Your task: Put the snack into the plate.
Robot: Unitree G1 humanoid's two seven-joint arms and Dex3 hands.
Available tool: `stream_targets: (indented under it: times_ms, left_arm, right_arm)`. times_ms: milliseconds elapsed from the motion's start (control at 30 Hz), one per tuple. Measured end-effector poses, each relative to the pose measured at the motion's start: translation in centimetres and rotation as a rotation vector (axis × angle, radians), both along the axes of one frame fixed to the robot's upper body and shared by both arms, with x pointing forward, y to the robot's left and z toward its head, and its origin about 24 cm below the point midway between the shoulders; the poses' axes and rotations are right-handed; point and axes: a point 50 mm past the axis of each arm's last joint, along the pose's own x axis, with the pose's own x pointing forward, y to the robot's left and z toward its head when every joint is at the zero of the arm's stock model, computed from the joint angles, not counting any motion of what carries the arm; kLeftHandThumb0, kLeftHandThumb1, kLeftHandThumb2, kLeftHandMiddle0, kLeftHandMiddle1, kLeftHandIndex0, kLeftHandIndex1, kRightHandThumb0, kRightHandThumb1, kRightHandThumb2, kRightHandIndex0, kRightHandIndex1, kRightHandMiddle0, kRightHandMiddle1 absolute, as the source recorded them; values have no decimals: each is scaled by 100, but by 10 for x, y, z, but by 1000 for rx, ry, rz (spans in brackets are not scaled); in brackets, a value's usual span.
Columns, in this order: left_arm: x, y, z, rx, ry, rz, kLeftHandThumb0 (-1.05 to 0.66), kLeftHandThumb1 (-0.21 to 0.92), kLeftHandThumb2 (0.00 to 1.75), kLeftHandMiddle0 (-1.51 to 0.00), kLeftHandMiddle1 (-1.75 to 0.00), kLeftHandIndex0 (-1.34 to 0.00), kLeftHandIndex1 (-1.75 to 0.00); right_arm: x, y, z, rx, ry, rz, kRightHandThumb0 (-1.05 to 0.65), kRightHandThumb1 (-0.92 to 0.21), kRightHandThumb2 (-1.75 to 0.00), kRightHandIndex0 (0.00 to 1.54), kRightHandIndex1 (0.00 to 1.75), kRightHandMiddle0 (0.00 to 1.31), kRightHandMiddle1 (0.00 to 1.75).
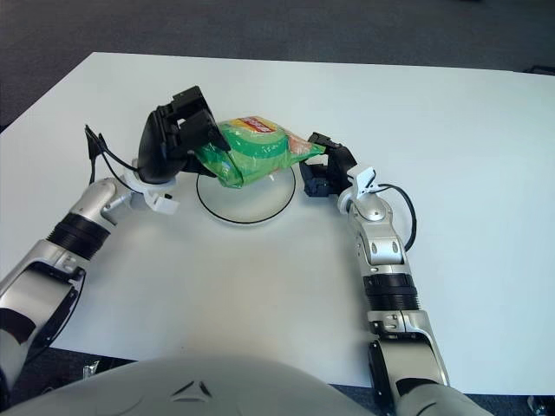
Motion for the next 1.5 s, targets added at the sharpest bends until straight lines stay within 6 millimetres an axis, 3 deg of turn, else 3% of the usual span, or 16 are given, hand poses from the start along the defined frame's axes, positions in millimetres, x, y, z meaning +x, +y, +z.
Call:
stream_targets:
  times_ms: [200, 467, 1033, 1333, 1467, 1500]
  left_arm:
    - [-3, -10, -19, 85, -8, -15, 0, 13, 152, -78, -169, -51, -175]
    - [-5, -7, -40, 180, -34, 12, 0, 15, 150, -77, -168, -50, -175]
    - [-5, -8, -42, 218, -49, 44, 0, 18, 147, -74, -171, -47, -175]
    - [-6, -5, -38, 291, 44, -12, 0, 16, 151, -74, -173, -49, -175]
    - [-6, -4, -34, 335, 83, -30, -1, 3, 165, -83, -174, -60, -174]
    - [-6, -3, -33, 344, 90, -34, -18, 12, 155, -96, -174, -62, -174]
  right_arm:
    - [0, 2, 1, -2, 6, -4, -47, -37, -125, 126, 175, 58, 175]
    - [0, 2, 1, -4, 12, -8, -47, -37, -125, 127, 175, 57, 175]
    - [-1, 2, 2, -12, 11, 3, -46, -38, -124, 127, 175, 57, 175]
    - [-1, 2, 2, -14, 12, 10, -46, -39, -123, 127, 175, 56, 175]
    - [-1, 1, 2, -14, 13, 10, -46, -39, -123, 127, 175, 56, 175]
    - [-1, 1, 2, -14, 13, 10, -46, -39, -123, 127, 175, 56, 175]
